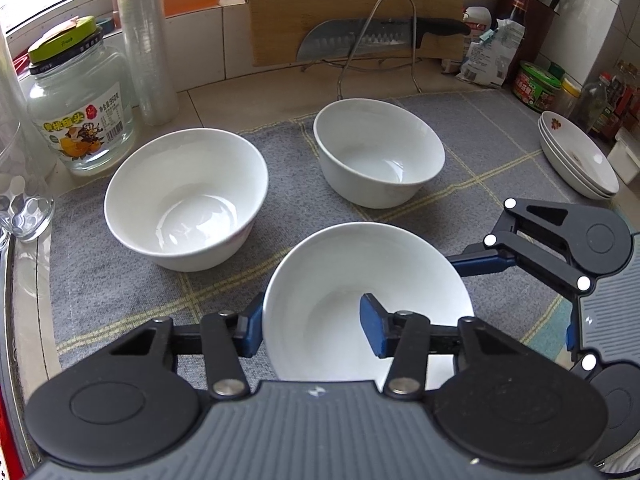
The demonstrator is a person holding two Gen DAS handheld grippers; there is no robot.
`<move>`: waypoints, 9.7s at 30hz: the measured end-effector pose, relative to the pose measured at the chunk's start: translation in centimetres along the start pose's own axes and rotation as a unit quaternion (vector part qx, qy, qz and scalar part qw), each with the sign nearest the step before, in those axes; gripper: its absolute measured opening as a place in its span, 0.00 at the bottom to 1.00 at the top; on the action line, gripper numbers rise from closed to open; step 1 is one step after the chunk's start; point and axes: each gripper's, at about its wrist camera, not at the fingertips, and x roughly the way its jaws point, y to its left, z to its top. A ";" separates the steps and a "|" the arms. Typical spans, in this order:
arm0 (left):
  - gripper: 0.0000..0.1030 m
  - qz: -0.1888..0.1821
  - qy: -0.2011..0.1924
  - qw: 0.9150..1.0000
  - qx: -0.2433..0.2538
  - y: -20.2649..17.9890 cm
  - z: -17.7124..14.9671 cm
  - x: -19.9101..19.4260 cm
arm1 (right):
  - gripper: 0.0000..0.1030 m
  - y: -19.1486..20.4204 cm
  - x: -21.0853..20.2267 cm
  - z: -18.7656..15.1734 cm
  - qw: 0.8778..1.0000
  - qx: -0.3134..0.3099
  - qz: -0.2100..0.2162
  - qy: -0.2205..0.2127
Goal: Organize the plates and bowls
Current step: 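Grasp the rim of the nearest white floral bowl with the left tool, then lift the bowl with the left tool and carry it toward the plate stack, then lower the bowl onto the plate stack and open the left tool, then reach the right tool to another white bowl on the towel, then grasp the rim of the white bowl with the right tool, then lift the bowl with the right tool and carry it toward the plate stack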
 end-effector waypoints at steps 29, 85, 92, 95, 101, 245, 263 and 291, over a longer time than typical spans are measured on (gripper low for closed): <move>0.47 -0.011 -0.004 1.000 0.017 -3.3 0.7 -0.7 | 0.86 -0.3 -2.4 -0.5 1.000 0.028 -0.001 0.012; 0.50 -0.107 0.004 0.988 0.113 -15.4 5.3 5.5 | 0.86 -5.9 -9.4 -9.3 0.984 0.138 -0.103 0.047; 0.80 -0.100 -0.033 0.987 0.119 -15.5 5.4 4.2 | 1.00 -5.8 -9.7 -9.5 0.985 0.138 -0.100 0.027; 0.85 -0.096 -0.049 0.988 0.110 -15.1 5.4 3.4 | 1.00 -6.0 -10.1 -9.4 0.985 0.140 -0.100 0.025; 0.90 -0.071 -0.082 0.990 0.090 -14.3 4.6 1.5 | 1.00 -5.7 -10.7 -9.3 0.986 0.132 -0.095 0.026; 0.84 0.029 -0.150 0.987 0.048 -12.3 3.8 -0.9 | 0.85 -14.9 -4.4 4.2 0.980 0.177 0.072 0.052; 0.84 0.002 -0.151 0.985 0.081 -16.3 2.4 -1.9 | 0.85 -13.9 -9.1 0.3 0.979 0.196 0.047 0.042; 0.84 -0.031 -0.105 0.989 0.099 -18.9 0.0 -0.6 | 0.85 -13.1 -10.6 -4.7 0.968 0.237 0.041 0.066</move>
